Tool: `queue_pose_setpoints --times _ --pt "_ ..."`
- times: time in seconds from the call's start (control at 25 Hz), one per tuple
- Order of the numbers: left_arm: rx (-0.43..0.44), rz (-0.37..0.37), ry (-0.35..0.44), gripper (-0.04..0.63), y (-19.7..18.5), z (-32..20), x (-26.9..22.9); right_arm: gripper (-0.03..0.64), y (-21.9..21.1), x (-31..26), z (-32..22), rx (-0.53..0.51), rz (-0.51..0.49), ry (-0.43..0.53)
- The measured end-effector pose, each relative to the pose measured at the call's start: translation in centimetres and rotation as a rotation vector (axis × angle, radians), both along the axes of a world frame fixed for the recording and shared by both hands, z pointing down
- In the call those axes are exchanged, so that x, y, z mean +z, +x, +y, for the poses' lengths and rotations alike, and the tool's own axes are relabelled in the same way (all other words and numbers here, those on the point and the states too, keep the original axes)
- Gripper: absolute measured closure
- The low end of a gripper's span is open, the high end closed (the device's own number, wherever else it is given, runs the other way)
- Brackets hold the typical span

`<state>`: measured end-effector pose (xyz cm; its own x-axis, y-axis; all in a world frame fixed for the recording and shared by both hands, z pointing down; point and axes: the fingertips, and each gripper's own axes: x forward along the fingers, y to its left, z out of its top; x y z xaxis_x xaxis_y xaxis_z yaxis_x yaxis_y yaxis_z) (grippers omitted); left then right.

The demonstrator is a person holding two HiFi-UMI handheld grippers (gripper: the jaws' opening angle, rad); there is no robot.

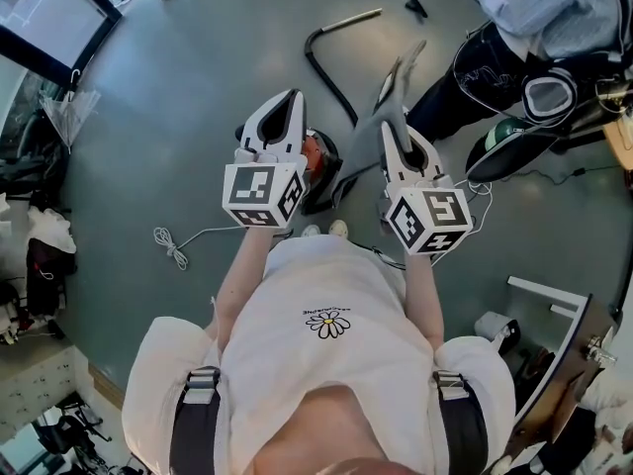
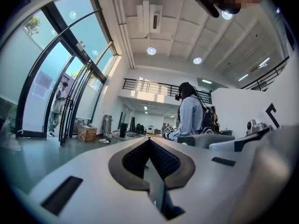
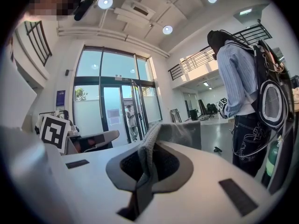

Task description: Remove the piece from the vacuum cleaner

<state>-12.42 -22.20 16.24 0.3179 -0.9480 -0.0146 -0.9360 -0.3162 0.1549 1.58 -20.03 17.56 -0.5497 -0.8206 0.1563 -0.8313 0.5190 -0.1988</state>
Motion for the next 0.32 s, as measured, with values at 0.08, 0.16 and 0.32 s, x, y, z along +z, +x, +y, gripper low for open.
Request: queue_pose_setpoints --times 0.08,0.16,0.32 --pt "0.001 -0.001 0.001 0.591 0.17 -0.1 -0.05 0.595 -0.02 0.02 -0.08 -0.004 0.005 -0.001" --pt "0.004 0.001 -0.002 0.591 0.28 -0.06 0.08 0.595 -0.08 0.15 -0.04 -0.005 0.006 -0.003" --pt "0.011 0.001 -0.019 0.591 0.4 0.41 0.87 0.595 -0.18 0.83 0.49 -0.004 0.006 -0.018"
